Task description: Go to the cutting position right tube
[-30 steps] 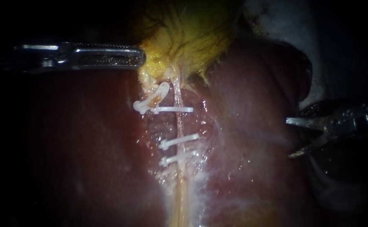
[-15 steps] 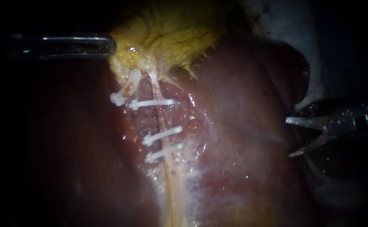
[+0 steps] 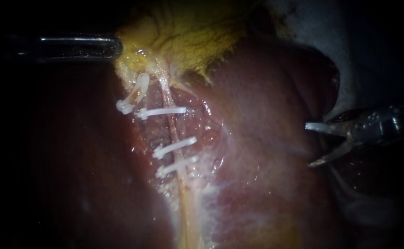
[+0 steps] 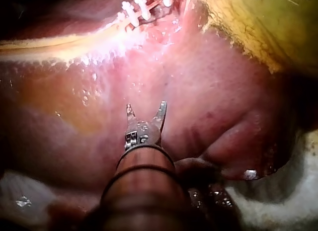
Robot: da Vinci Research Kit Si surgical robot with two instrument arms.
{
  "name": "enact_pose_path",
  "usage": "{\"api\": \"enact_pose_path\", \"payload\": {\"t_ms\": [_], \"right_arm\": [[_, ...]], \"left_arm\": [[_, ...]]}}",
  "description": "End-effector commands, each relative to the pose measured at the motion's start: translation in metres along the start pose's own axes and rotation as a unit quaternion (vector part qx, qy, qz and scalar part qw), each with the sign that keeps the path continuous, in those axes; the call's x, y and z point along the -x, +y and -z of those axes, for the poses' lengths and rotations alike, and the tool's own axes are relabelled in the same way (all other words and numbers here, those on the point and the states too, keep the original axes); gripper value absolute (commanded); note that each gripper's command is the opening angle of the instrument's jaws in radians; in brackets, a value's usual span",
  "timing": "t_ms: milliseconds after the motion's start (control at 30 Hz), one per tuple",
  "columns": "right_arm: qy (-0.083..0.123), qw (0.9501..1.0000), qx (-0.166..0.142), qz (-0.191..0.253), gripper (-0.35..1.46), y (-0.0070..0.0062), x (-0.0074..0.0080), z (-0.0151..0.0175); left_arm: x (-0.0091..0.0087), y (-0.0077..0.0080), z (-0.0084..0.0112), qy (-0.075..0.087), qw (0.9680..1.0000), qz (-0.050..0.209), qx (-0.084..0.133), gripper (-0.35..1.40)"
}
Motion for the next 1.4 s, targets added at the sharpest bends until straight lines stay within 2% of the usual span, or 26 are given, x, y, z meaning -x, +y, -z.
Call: {"api": "enact_pose_path", "payload": {"t_ms": [33,133,233,467,633,767,900,1267,1400], "right_arm": [[0.009,0.9999,-0.012,-0.007,1.45,0.0,-0.0002,-0.0003],[0.032,0.9984,-0.04,-0.022,1.41,0.0,-0.001,-0.0008],[0.049,0.9969,-0.052,-0.031,1.41,0.0001,-0.002,-0.0015],[0.082,0.9921,-0.08,-0.052,1.4,0.0004,-0.0045,-0.0035],[0.095,0.9888,-0.095,-0.065,1.4,0.001,-0.006,-0.0052],[0.115,0.9844,-0.108,-0.078,1.4,0.0015,-0.0072,-0.0066],[0.123,0.9802,-0.125,-0.091,1.36,0.0018,-0.008,-0.0078],[0.133,0.9727,-0.153,-0.114,1.33,0.0024,-0.0089,-0.0111],[0.14,0.9667,-0.169,-0.132,1.31,0.0028,-0.0089,-0.0122]], "left_arm": [[0.0,0.0,0.0,0.0,1.0,0.0,0.0,-0.35],[-0.0001,0.0,0.0,0.0,1.0,0.0,0.0,-0.35],[-0.0001,0.0,-0.0001,0.0,1.0,0.0,0.001,-0.35],[-0.0001,-0.0001,-0.0002,0.0,1.0,0.0,0.001,-0.35],[-0.0002,-0.0002,-0.0002,0.0,1.0,0.0,0.001,-0.35],[-0.0002,-0.0004,-0.0002,-0.001,1.0,0.0,0.002,-0.35],[-0.0002,-0.0004,-0.0003,-0.001,1.0,-0.001,0.002,-0.35],[-0.0003,-0.0004,-0.0004,-0.001,1.0,-0.001,0.004,-0.35],[-0.0003,-0.0004,-0.0004,-0.001,1.0,-0.001,0.004,-0.35]]}}
